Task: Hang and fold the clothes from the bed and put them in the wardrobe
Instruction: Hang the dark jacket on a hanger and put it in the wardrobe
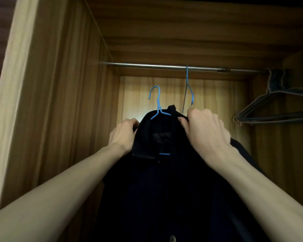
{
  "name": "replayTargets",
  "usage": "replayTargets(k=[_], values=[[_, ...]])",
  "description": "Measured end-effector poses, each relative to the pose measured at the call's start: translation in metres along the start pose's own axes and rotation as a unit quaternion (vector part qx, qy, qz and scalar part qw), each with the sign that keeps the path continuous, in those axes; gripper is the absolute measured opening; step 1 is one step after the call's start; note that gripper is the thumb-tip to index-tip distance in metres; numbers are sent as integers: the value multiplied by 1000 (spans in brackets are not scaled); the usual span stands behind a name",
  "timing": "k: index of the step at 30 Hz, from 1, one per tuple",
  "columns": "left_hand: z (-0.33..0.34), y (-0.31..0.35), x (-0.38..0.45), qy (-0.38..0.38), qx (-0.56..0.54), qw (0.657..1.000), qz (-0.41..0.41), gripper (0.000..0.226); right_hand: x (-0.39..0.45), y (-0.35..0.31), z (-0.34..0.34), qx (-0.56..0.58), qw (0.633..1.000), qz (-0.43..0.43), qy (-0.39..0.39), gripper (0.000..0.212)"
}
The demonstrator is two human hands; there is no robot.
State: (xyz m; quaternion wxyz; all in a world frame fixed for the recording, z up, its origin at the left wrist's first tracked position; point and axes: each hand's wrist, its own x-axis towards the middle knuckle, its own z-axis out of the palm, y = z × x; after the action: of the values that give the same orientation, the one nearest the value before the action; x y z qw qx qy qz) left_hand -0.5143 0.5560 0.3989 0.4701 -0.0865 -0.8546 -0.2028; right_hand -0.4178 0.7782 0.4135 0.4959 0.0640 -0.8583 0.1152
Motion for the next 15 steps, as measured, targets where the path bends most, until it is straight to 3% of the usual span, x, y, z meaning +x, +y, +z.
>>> replayTargets(k=[4,6,9,11,14,15], values=[[-3,5,15,14,-83,996,-30,28,27,-21,16,17,1000,16,-3,43],[-2,13,17,-15,-142,989,-48,35,40,-32,25,26,999,26,3,42],[5,16,26,-74,-233,966,-83,62,58,-51,32,19,1000,13,15,40],[6,11,41,-95,-276,954,-65,80,73,-65,32,3,1000,-6,28,34],[-4,11,60,-115,-296,947,-46,82,104,-80,25,-27,998,-37,52,5],[-7,11,67,-114,-296,947,-50,75,116,-82,23,-43,997,-37,61,11]])
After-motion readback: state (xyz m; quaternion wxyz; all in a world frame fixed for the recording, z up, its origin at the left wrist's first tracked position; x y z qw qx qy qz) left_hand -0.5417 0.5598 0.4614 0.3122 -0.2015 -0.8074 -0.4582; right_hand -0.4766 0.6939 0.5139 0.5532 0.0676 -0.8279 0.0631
